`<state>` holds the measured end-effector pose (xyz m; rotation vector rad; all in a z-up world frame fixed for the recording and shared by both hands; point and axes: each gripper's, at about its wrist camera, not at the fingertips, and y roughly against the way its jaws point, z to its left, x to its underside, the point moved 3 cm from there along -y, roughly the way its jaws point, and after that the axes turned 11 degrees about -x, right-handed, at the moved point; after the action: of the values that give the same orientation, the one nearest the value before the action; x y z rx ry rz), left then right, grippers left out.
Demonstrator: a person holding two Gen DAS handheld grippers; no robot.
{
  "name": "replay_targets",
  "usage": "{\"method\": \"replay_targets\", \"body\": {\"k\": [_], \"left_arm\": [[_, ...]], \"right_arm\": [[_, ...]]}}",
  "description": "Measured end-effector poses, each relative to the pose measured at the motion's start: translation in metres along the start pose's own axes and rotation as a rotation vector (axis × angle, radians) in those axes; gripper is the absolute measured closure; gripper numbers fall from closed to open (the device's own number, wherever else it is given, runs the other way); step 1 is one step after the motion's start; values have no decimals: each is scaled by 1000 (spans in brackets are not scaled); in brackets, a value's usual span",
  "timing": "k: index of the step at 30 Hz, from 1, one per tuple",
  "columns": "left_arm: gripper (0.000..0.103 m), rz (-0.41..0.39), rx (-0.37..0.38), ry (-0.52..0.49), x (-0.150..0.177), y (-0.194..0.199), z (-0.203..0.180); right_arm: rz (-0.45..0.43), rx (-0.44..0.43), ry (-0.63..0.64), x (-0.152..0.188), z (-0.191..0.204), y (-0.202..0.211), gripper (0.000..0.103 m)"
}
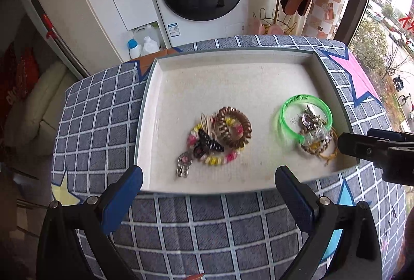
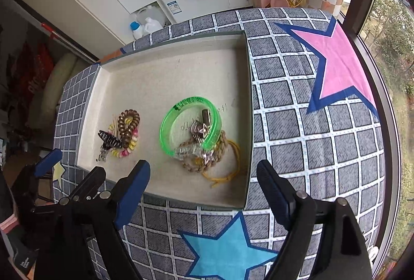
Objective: Organize jewelry
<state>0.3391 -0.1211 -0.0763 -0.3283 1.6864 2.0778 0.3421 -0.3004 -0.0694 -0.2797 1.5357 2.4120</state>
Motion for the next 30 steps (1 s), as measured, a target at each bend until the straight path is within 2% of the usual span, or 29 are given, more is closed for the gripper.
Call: {"method": "replay_targets", "body": {"k": [10,16,23,30], "left_arm": [[0,41,12,13,56,24,14],[0,-5,-28,21,96,54,27],[0,-6,-13,54,128,80,40],[0,-89,-7,103,150,119,52]], "right_arm": [[-10,-21,-18,56,10,13,15],[-67,32,67,96,26,28,15],[-95,102,131,134,43,50,15],[-192,111,146,160,63,80,15]]}}
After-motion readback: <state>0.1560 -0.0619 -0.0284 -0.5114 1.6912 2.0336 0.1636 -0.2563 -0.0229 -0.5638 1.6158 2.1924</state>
